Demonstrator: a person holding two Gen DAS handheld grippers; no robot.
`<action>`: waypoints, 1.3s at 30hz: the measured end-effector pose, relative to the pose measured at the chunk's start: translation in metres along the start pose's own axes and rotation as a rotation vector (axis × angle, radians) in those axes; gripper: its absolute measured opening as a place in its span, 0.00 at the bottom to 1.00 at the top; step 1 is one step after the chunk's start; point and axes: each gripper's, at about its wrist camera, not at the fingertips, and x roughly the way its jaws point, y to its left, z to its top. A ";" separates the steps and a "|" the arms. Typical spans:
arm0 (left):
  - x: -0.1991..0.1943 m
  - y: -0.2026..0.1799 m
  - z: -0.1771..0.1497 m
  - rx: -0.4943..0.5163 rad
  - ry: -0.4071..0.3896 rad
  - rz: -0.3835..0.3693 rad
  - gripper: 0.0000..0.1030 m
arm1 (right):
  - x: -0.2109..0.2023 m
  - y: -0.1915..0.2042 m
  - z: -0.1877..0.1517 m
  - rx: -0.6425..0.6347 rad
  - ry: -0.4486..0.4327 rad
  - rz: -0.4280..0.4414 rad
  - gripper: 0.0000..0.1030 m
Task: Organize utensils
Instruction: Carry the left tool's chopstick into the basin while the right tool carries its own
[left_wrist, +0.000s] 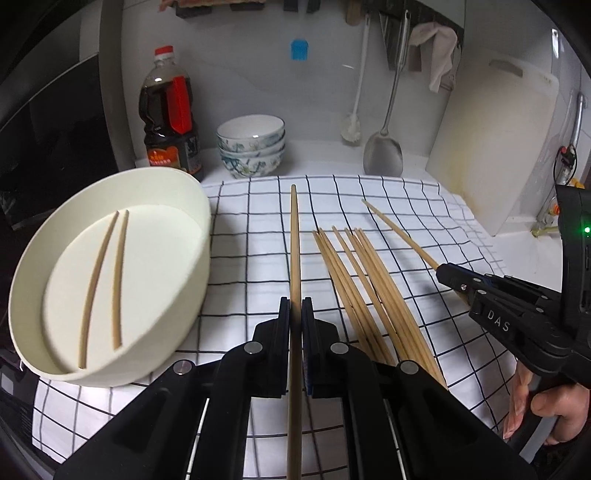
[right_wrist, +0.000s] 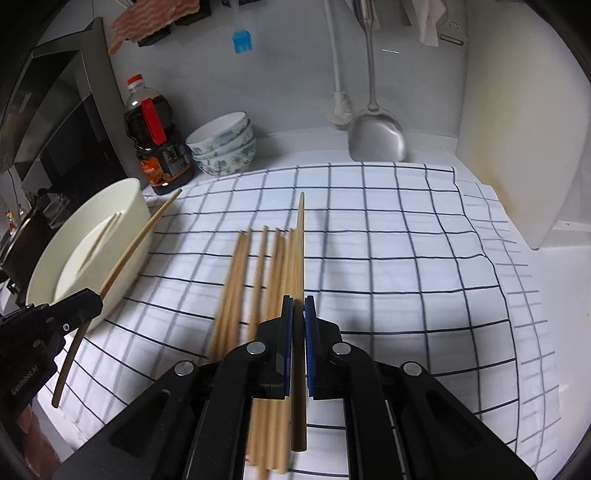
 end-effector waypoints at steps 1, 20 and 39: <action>-0.003 0.005 0.001 -0.002 -0.007 0.000 0.07 | -0.001 0.005 0.002 -0.001 -0.003 0.005 0.06; -0.040 0.145 0.015 -0.125 -0.088 0.101 0.07 | 0.000 0.162 0.052 -0.152 -0.065 0.135 0.06; -0.012 0.234 0.004 -0.203 -0.015 0.157 0.07 | 0.065 0.270 0.051 -0.243 0.060 0.190 0.06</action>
